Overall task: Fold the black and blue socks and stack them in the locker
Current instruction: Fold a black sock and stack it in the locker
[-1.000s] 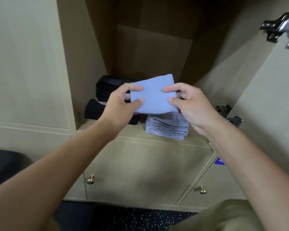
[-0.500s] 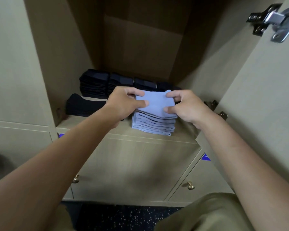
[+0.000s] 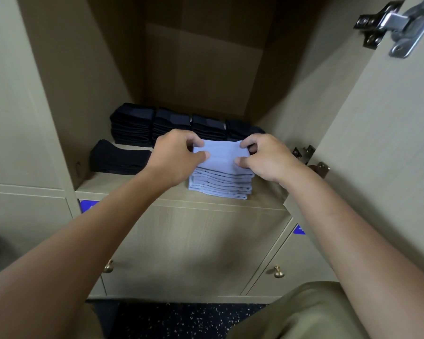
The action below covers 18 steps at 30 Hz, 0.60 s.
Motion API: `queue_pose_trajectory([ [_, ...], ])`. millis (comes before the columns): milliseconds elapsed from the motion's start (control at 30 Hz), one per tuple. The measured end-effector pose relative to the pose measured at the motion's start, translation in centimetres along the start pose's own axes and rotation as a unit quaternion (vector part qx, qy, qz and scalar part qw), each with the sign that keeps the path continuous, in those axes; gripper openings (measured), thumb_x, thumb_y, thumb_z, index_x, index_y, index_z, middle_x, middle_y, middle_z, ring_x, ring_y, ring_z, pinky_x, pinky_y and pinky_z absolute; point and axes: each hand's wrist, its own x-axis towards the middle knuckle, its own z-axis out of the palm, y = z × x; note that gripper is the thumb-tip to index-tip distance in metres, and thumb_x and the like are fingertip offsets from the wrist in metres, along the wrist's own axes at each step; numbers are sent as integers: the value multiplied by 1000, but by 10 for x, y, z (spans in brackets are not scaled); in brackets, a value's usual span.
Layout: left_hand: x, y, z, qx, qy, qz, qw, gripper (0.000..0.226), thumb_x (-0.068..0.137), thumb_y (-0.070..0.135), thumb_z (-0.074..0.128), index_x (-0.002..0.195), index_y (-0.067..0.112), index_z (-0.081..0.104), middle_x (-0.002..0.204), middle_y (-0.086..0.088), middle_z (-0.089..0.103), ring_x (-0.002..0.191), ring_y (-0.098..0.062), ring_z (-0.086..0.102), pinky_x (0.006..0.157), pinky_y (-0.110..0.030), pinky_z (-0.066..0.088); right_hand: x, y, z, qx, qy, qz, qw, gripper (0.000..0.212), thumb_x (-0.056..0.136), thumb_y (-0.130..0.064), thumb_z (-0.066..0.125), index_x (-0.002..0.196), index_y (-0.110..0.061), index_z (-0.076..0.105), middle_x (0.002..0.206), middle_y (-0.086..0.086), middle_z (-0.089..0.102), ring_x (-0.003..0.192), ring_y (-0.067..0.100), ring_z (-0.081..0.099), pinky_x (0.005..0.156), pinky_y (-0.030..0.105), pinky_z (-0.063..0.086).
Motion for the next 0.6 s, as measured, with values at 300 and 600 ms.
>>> queue_pose_trajectory([
  [300,-11,-7,-29,66,31,47,996,13,95,31,69,107,28,70,96,17,71,71,7,55,63,-9,35,-11,-30,6,-49,46,-96,993,30,92,-38,64,120,-28,65,123,-1,55,122,19,49,94,34,45],
  [600,-49,-28,-95,120,1,32,992,4,93,33,69,95,32,72,80,22,74,77,6,61,72,-22,46,-36,-82,34,-44,4,-178,983,21,91,-32,55,108,-28,67,108,-12,62,113,11,48,81,25,42],
])
